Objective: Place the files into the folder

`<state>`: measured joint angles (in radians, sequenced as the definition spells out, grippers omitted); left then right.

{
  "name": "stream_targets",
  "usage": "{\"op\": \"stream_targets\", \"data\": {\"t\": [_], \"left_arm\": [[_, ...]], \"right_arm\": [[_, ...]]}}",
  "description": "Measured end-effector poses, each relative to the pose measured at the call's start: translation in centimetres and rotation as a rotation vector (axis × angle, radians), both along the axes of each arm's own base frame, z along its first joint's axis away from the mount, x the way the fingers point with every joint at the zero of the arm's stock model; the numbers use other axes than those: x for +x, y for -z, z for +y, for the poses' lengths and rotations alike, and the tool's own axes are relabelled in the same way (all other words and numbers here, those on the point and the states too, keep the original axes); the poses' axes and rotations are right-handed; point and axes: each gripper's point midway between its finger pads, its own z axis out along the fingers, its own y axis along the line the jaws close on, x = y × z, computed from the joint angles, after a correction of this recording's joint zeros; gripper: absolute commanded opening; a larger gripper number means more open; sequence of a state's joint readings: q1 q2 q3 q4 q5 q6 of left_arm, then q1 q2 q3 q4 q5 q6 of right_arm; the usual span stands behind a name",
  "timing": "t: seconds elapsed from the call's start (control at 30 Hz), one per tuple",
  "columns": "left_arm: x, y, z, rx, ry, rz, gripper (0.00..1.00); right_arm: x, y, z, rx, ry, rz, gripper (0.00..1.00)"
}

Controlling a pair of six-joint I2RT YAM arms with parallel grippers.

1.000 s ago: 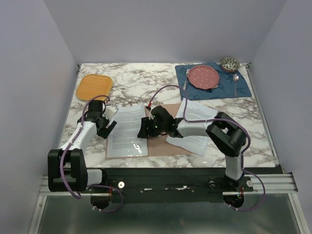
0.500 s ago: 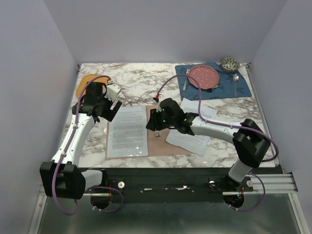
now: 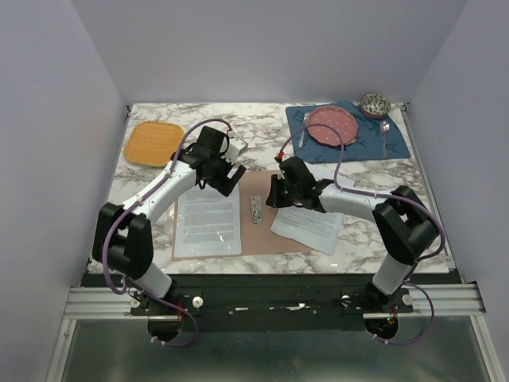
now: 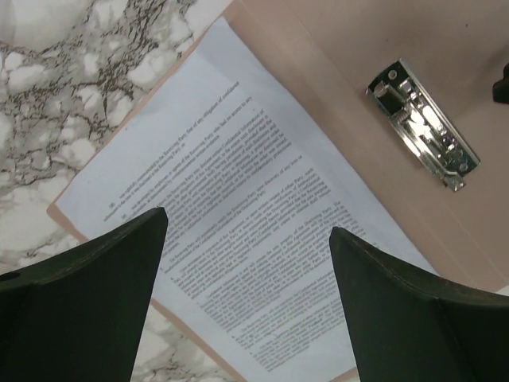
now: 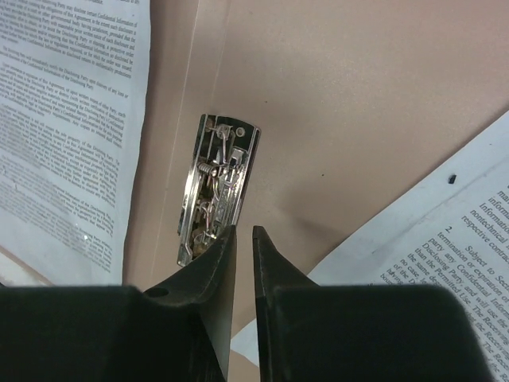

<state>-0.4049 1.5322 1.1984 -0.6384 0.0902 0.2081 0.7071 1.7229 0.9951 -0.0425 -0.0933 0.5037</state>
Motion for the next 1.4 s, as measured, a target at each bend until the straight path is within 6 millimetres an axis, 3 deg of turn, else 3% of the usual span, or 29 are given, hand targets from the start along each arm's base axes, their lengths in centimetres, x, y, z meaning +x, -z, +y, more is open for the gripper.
{"op": "stream_targets", "data": {"t": [0.07, 0.23, 0.33, 0.43, 0.47, 0.5, 1.17, 1.4], "left_arm": [[0.8, 0.6, -1.2, -0.007, 0.002, 0.010, 0.95], [1.5, 2.8, -4.5, -0.004, 0.048, 0.041, 0.84], [1.4, 3.9, -6.2, -0.003, 0.070, 0.071, 0.69], [1.4, 4.8, -7.3, -0.011, 0.085, 0.096, 0.44], [1.3, 5.1, -7.6, -0.017, 0.085, 0.108, 0.30], [1.2, 5.3, -7.7, -0.019, 0.086, 0.116, 0.26], [-1.7, 9.6, -8.5, -0.035, 0.083, 0.256, 0.31], [-1.7, 9.8, -8.8, -0.048, 0.081, 0.265, 0.31]], "right_arm": [[0.0, 0.7, 0.0, -0.006, -0.002, 0.012, 0.09], [-0.2, 2.5, 0.4, -0.008, -0.016, 0.047, 0.02], [-0.3, 3.0, 0.7, 0.003, -0.023, 0.060, 0.01], [-0.6, 3.2, 1.0, 0.031, -0.029, 0.066, 0.01], [-0.8, 3.4, 1.1, 0.040, -0.032, 0.071, 0.01], [-1.1, 3.6, 1.0, 0.049, -0.031, 0.077, 0.01], [-2.9, 3.8, 1.6, 0.241, 0.013, 0.077, 0.01], [-4.9, 3.9, 2.4, 0.267, -0.005, 0.093, 0.01]]}}
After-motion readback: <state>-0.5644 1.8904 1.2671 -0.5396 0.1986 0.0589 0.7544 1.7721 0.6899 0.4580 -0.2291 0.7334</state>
